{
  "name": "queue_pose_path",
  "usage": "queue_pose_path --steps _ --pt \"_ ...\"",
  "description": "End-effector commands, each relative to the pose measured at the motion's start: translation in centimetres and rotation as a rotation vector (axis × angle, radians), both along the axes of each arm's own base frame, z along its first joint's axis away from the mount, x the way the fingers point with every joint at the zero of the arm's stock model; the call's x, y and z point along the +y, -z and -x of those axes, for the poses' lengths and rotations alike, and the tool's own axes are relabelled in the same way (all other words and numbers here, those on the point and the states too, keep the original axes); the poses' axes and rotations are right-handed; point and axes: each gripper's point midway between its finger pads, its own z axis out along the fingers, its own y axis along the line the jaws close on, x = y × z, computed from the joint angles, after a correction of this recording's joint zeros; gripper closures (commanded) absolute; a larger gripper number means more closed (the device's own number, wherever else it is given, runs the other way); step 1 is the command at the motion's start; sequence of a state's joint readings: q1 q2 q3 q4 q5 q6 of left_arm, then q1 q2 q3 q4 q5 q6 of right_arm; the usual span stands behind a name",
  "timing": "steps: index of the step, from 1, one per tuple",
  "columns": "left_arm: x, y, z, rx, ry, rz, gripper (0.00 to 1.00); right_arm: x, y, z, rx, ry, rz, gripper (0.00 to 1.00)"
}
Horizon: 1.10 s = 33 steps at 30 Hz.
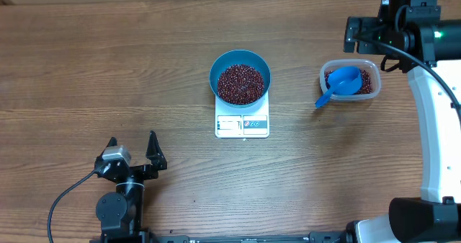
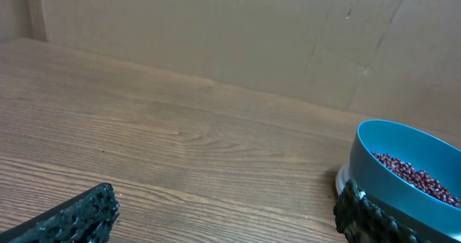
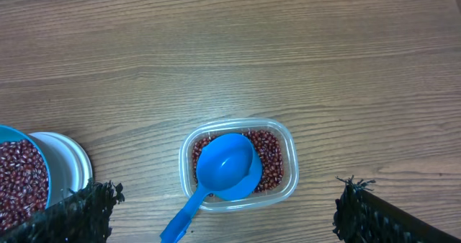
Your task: Scoop item into bowl and weigh 150g on scale
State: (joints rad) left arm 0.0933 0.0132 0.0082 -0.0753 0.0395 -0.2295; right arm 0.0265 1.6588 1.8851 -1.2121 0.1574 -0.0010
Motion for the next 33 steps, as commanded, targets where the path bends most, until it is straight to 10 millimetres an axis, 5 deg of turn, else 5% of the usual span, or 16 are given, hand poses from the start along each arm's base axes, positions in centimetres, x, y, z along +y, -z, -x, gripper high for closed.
queue_pose_path --steps 1,33 --pt "0.4 0.1 0.0 0.001 -0.018 -0.025 0.0 -0.2 -0.8 -0.1 -0.024 -0.003 0.011 0.0" --pt "0.4 0.1 0.0 0.001 -0.018 -0.025 0.0 0.8 -1.2 -0.6 -0.049 -0.035 -0.037 0.0"
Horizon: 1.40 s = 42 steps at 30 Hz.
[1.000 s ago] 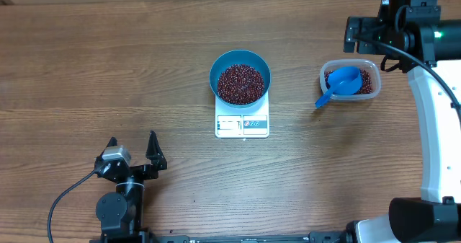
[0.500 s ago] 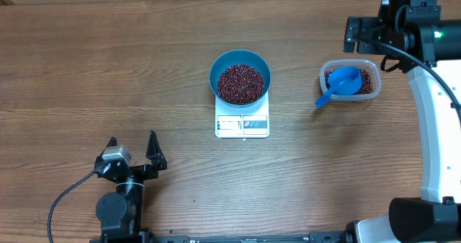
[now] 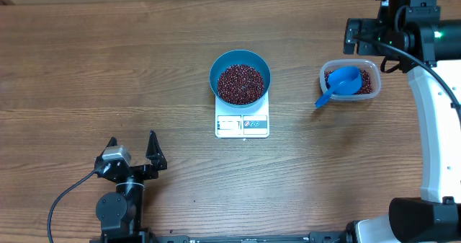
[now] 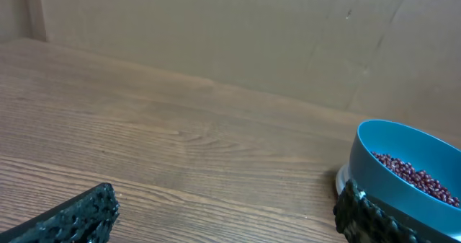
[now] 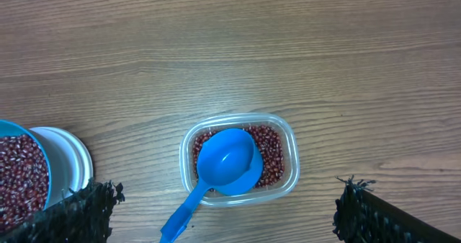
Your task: Scoop item into bowl and weigh 150g on scale
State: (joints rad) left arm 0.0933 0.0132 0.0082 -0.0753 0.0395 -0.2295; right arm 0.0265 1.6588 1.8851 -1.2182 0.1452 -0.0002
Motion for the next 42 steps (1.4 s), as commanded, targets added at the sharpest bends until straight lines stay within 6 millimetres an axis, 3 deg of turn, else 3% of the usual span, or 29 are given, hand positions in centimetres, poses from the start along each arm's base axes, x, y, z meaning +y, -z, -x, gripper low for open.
queue_pose_path --steps 1,6,13,27,42 --pt "0.4 0.1 0.0 0.001 -0.018 -0.025 0.0 0.8 -1.7 -1.2 -0.082 -0.036 -0.037 0.0" --pt "0.4 0.1 0.0 0.001 -0.018 -0.025 0.01 2.7 -4.0 -3.6 -0.218 -0.109 -0.114 0.0" --pt "0.4 0.1 0.0 0.001 -0.018 -0.025 0.01 4.7 -6.2 -4.9 -0.32 -0.181 -0.158 0.0" --pt "0.4 0.1 0.0 0.001 -0.018 -0.025 0.0 5.2 -9.4 -3.6 -0.464 -0.203 -0.156 0.0" --pt "0.4 0.1 0.0 0.001 -0.018 -0.025 0.01 5.3 -7.1 -0.9 -0.743 -0.231 -0.157 0.0"
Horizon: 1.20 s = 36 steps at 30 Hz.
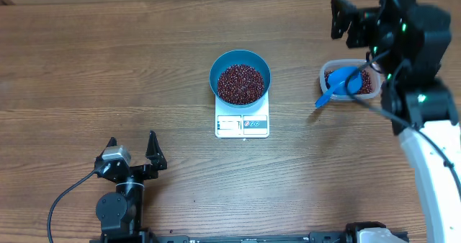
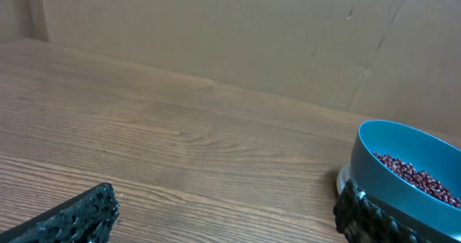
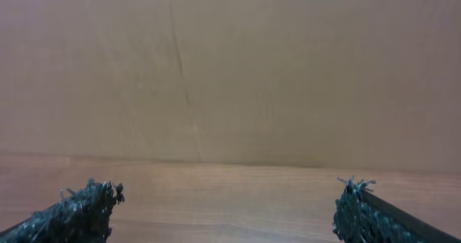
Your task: Scoop item into bowl and weigh 150g on scale
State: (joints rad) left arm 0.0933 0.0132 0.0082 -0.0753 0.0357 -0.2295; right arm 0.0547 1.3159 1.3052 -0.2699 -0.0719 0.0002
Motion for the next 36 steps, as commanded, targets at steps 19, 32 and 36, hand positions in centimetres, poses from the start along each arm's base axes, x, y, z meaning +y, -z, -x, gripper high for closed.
queue_pose_path --steps 19,32,36 --pt "0.3 0.1 0.0 0.001 -0.014 -0.025 0.0 0.7 6.5 9.0 -0.332 -0.066 -0.021 0.0" --pt "0.3 0.1 0.0 0.001 -0.014 -0.024 0.01 0.3 12.0 14.1 -0.358 -0.063 -0.02 0.0" --pt "0.3 0.1 0.0 0.001 -0.014 -0.025 0.0 0.2 13.9 15.3 -0.352 -0.063 -0.02 0.0"
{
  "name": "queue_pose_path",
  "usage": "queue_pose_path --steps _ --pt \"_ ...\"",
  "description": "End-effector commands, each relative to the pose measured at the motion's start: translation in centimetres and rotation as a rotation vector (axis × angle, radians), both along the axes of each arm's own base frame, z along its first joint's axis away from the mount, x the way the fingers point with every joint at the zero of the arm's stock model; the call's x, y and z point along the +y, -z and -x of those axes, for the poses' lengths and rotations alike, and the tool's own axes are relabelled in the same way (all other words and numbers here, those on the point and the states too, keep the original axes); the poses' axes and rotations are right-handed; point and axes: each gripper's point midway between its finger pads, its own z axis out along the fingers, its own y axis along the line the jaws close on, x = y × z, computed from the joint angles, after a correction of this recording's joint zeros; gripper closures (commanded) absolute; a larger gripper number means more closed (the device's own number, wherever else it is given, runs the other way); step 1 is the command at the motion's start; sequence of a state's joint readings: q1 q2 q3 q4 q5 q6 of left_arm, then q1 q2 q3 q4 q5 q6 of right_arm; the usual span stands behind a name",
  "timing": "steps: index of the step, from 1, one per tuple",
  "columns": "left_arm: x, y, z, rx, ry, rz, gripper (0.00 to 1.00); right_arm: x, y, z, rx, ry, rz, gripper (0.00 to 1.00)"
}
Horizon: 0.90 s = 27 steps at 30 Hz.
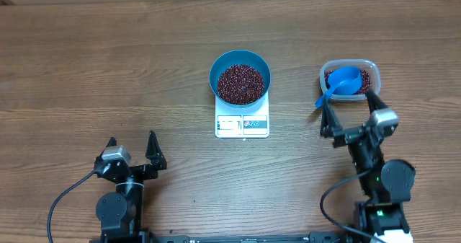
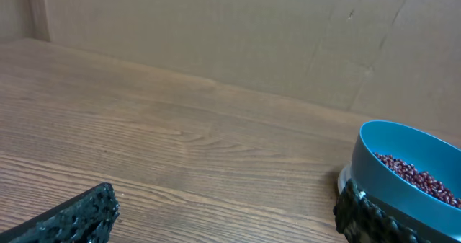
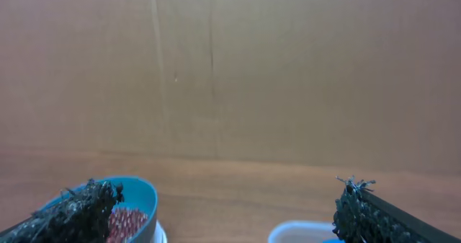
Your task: Scoop item into bowl and weigh 150g on scale
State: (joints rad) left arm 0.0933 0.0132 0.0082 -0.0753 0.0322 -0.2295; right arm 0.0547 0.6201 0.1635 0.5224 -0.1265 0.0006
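Observation:
A blue bowl [image 1: 240, 78] full of red beans stands on the white scale [image 1: 242, 125] at mid-table; its rim shows in the wrist views too [image 2: 403, 164] [image 3: 133, 200]. A clear tub [image 1: 350, 80] of beans at the right holds a blue scoop [image 1: 338, 84], handle sticking out to the left. My right gripper [image 1: 351, 117] is open, parked low just in front of the tub. My left gripper [image 1: 131, 151] is open near the front left, empty.
A brown cardboard wall [image 3: 230, 70] backs the table. Bare wood [image 1: 108, 63] spreads left of the scale. The scale's display faces the front edge; its reading is too small to tell.
My right arm has moved from high at the back right, over the tub, down to a folded pose at the front right, gripper open. Bowl, scoop and left arm are unchanged.
At first my right gripper hung open over the tub, looking down on the scoop lying in the beans. It then tilted up toward the wall. Now it is parked low at the front. The bowl stayed on the scale throughout.

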Motion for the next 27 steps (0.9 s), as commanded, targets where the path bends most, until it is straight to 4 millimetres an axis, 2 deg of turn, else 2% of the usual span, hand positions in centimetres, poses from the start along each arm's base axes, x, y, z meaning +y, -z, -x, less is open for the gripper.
queue_pose_path --steps 1,8,12,22,27 --pt "0.3 0.1 0.0 0.001 -0.011 -0.024 0.0 0.1 1.5 1.1 -0.004 -0.007 0.003 0.0" --pt "0.3 0.1 0.0 0.001 -0.011 -0.024 0.0 -0.2 5.0 2.3 0.062 0.003 0.01 0.0" --pt "0.3 0.1 0.0 0.001 -0.011 -0.024 0.01 -0.4 5.7 2.7 0.091 0.017 0.014 0.0" --pt "0.3 0.1 0.0 0.001 -0.011 -0.024 0.0 -0.6 8.8 3.8 0.218 0.021 0.022 0.0" --pt "0.3 0.1 0.0 0.001 -0.011 -0.024 0.01 -0.7 9.4 4.3 0.236 0.027 0.023 0.0"
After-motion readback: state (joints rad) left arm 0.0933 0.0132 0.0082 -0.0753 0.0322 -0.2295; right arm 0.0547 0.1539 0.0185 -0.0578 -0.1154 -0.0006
